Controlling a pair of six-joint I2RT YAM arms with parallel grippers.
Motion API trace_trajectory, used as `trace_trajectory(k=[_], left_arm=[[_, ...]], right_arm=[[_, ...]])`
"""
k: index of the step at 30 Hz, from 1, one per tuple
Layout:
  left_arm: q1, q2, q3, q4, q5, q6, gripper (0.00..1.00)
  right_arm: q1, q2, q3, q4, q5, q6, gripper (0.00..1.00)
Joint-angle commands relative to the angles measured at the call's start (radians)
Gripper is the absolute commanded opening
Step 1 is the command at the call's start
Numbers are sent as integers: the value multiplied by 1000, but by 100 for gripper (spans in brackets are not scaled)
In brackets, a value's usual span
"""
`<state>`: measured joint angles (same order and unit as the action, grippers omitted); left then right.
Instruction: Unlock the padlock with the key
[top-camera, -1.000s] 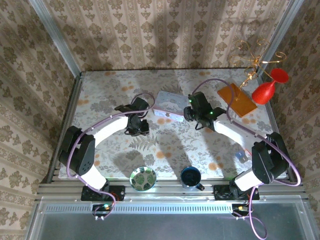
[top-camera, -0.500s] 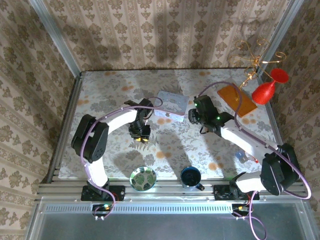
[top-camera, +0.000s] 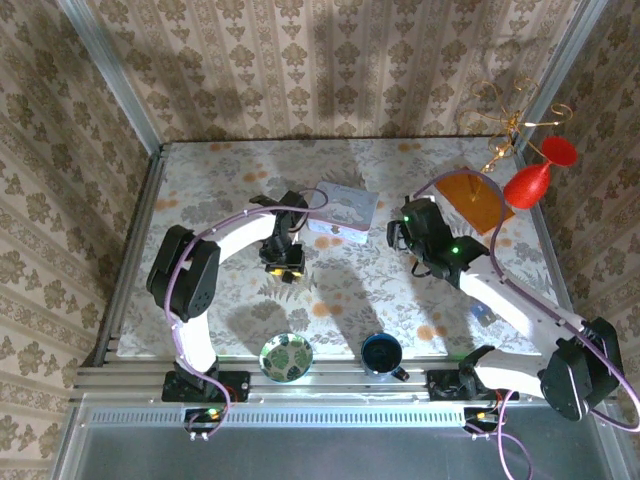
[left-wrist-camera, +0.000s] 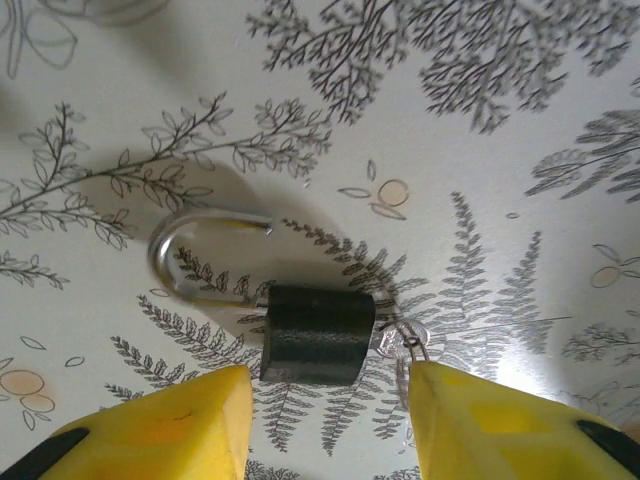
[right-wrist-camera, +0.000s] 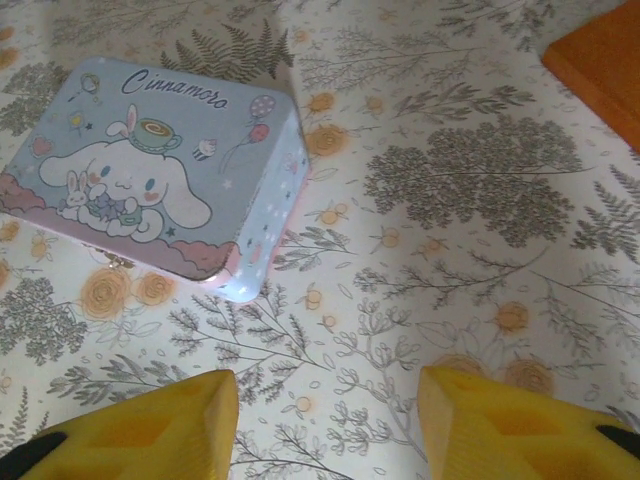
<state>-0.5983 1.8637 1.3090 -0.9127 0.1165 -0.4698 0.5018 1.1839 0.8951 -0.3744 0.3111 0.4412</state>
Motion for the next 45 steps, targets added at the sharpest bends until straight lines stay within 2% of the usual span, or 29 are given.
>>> trace_trajectory(k=[1, 4, 6, 8, 12, 14, 17, 21, 25, 30, 36, 38, 45], left_arm=[[12, -25, 29, -26, -5, 13, 48], [18, -55, 37, -26, -13, 11, 48], [27, -88, 38, -23, -16, 3, 54], [37, -126, 34, -15, -23, -3, 62], [66, -228, 2, 19, -69, -24, 83], [84, -282, -28, 40, -95, -38, 87], [121, -365, -90, 64, -123, -57, 100], [182, -494, -184, 109, -190, -73, 100], [237, -627, -284, 190, -250, -72, 100], [280, -804, -453, 360, -406, -59, 100], [314, -1004, -666, 634, -542, -11, 100], [320, -1050, -743, 773, -594, 28, 100], [354, -1033, -910, 1175, -649, 191, 100]], right_arm=[[6, -43, -16, -43, 68, 7, 56], [6, -62, -22, -61, 89, 6, 59], [6, -75, -28, -69, 105, 6, 60], [6, -90, -37, -71, 117, 5, 63], [4, -129, -57, -77, 154, 4, 71], [3, -150, -69, -77, 162, -4, 75], [3, -176, -74, -96, 182, -13, 86], [1, -212, -102, -106, 208, -21, 100], [0, -239, -140, -91, 234, -32, 100], [-9, -279, -215, -10, 270, -61, 100], [-17, -309, -286, 62, 307, -101, 100], [-23, -317, -314, 99, 315, -114, 100], [-32, -322, -386, 230, 361, -188, 100]])
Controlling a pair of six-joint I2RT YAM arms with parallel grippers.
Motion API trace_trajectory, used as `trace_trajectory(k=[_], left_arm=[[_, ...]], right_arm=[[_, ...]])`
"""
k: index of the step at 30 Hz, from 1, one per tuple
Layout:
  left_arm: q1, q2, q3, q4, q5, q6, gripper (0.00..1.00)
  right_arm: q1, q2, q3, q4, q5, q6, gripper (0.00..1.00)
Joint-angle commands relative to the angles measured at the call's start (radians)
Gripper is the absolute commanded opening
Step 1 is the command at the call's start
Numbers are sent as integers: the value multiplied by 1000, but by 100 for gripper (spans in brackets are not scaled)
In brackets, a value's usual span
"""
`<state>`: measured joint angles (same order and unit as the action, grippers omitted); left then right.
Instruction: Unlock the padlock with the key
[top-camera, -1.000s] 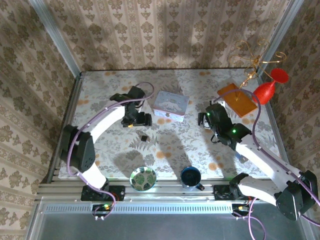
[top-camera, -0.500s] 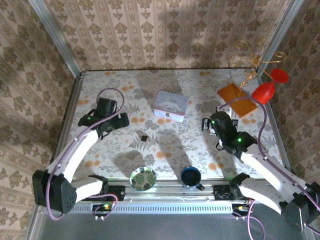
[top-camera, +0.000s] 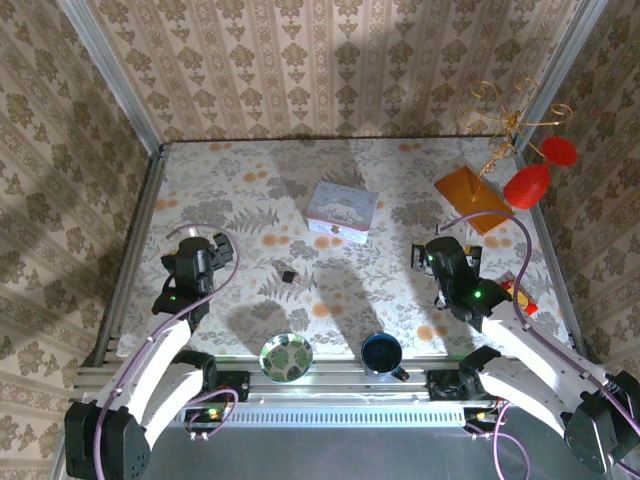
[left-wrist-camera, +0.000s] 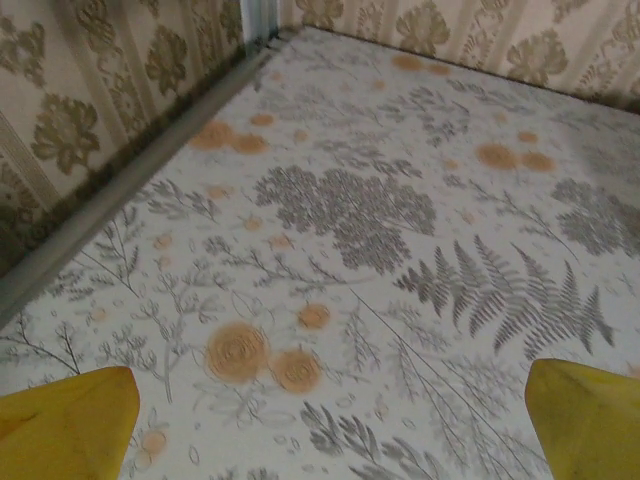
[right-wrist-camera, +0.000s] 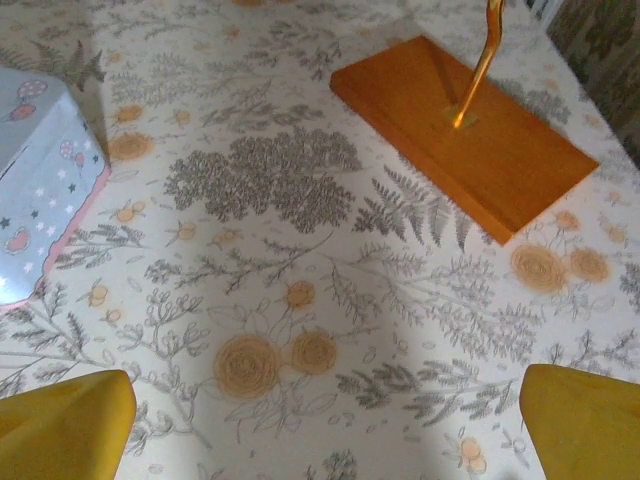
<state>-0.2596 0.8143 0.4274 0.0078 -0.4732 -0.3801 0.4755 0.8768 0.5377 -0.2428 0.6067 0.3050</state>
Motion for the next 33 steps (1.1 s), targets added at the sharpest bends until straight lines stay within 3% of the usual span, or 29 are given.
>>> trace_trajectory(k=[1, 8, 14, 16, 26, 33], left_arm=[[24, 34, -42, 306, -54, 126, 100], [107, 230, -123, 679, 80, 255, 100], [173, 404, -134, 876, 162, 353, 100], [199, 403, -127, 863, 218, 355, 100], [262, 462, -132, 845, 347, 379, 100], [284, 743, -199, 1226, 457, 385, 100]], right_arm=[[-6, -15, -37, 127, 72, -63, 100], [-28, -12, -97, 275, 100, -135, 100], [-59, -12, -97, 318, 97, -173, 100], [-80, -18, -101, 336, 90, -185, 100], [-214, -26, -202, 527, -38, -195, 100], [-322, 57, -234, 694, -218, -220, 100]])
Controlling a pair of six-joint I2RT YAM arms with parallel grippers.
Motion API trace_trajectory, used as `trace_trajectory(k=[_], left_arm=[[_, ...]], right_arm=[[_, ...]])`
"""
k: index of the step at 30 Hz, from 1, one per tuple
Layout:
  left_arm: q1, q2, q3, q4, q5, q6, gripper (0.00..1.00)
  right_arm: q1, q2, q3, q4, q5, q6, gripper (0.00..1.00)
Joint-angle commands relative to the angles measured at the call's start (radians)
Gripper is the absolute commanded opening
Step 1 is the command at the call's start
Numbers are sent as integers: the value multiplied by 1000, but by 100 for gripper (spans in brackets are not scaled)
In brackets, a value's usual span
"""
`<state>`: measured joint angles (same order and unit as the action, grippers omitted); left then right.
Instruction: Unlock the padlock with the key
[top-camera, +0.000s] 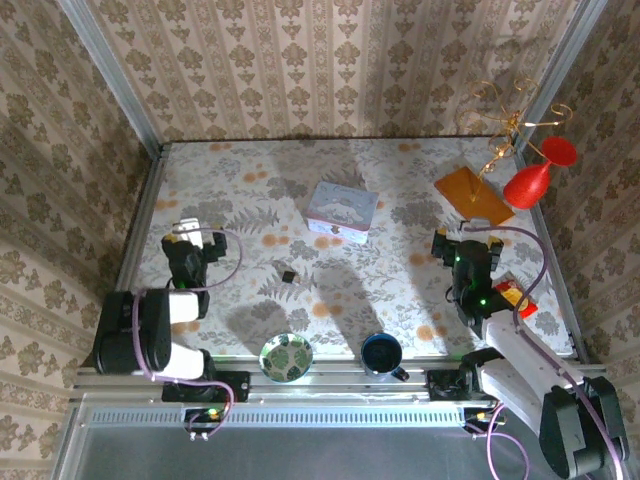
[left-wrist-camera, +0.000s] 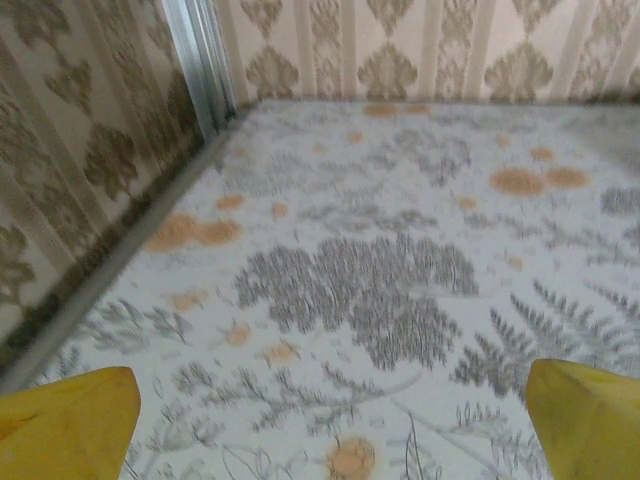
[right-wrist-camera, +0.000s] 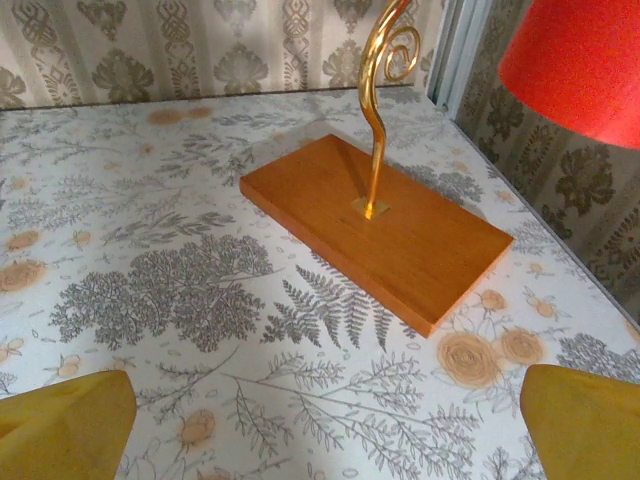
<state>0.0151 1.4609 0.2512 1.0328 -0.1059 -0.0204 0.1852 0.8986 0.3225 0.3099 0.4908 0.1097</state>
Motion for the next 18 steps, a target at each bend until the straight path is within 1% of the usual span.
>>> trace_trajectory(k=[1, 3, 4, 5, 6, 9, 11, 13, 14, 15, 17, 18], left_arm=[[12, 143, -18, 263, 133, 41, 100], [42, 87, 6, 114, 231, 29, 100], [48, 97, 24, 105, 251, 27, 100], [67, 115, 43, 105, 313, 28, 100], [84, 109, 64, 55, 370, 30, 100], [57, 101, 106, -37, 356, 61, 100], [52, 100, 109, -38, 341, 64, 100], [50, 102, 109, -37, 339, 65, 100], [49, 101, 109, -39, 338, 65, 100], [50, 102, 109, -37, 337, 65, 100], [49, 101, 109, -39, 337, 66, 100], [49, 101, 109, -39, 337, 66, 100]], right_arm=[[-51, 60, -28, 184, -140, -26, 100], [-89, 119, -53, 297, -223, -33, 100], [-109, 157, -65, 359, -256, -30, 100], [-123, 200, -70, 413, -286, -30, 100], [-133, 239, -71, 448, -312, -35, 100], [-141, 370, -56, 557, -374, -64, 100], [-142, 413, -16, 538, -417, -101, 100], [-146, 462, 5, 552, -435, -110, 100], [-150, 486, 13, 568, -449, -110, 100], [-151, 545, 12, 604, -457, -110, 100], [-154, 644, 8, 719, -472, -113, 100], [-156, 638, 20, 685, -467, -112, 100]])
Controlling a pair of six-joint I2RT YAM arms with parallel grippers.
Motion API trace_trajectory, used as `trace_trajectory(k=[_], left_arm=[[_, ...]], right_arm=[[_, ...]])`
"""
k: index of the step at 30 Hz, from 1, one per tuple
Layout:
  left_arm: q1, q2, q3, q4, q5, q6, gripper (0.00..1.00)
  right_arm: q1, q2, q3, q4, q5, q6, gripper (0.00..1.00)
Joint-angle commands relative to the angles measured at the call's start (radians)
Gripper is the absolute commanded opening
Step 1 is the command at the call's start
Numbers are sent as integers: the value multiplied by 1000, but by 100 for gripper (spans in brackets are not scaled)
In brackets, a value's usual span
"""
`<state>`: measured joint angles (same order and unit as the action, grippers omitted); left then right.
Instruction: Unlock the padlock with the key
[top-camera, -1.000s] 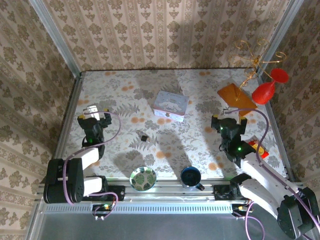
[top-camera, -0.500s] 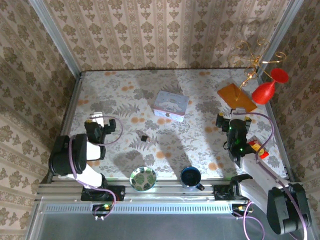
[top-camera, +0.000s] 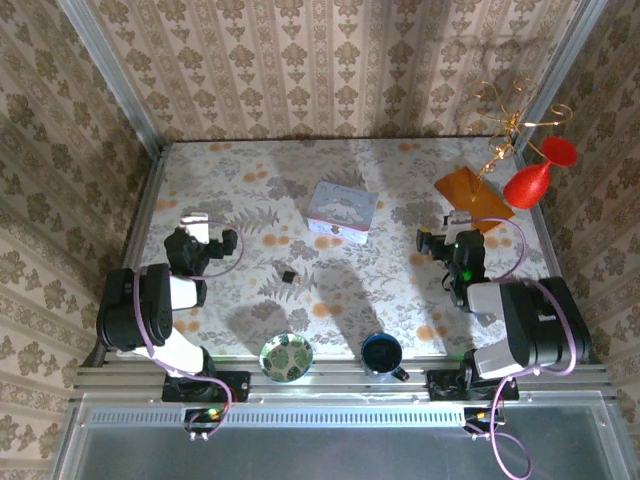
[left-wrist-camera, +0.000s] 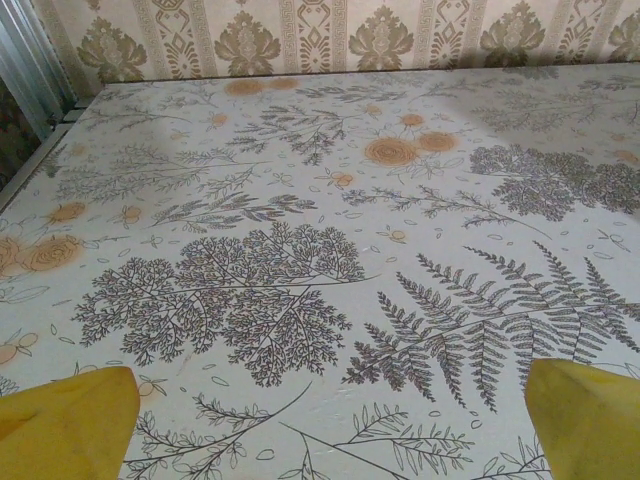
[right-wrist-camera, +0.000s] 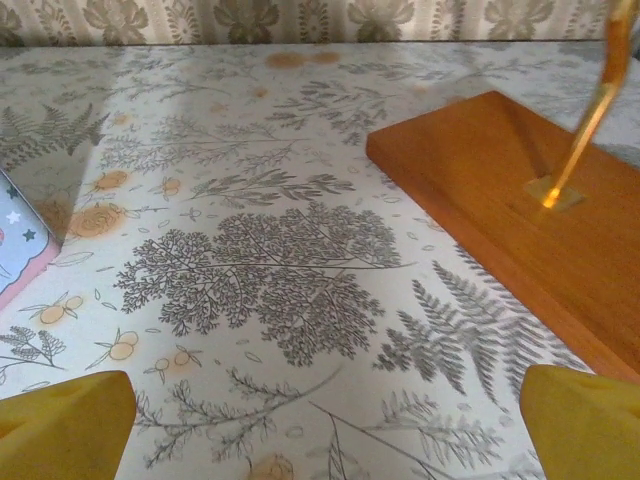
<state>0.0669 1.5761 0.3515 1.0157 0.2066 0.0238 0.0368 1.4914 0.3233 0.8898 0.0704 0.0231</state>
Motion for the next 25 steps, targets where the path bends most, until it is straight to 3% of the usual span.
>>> trace_trajectory(k=[1, 4, 17, 22, 25], left_arm=[[-4, -13, 9, -23, 25, 22, 100], [-5, -14, 10, -23, 24, 24, 100], [-8, -15, 12, -30, 22, 28, 100], [-46, -20, 36, -84, -102, 34, 100], [-47, -20, 35, -83, -107, 33, 100]], right_arm=[[-17, 16, 46, 6, -55, -20, 100], [-23, 37, 89, -45, 6, 15, 100], [-25, 35, 89, -48, 10, 19, 100], [-24, 35, 89, -48, 11, 18, 100], [-25, 35, 88, -48, 11, 18, 100]])
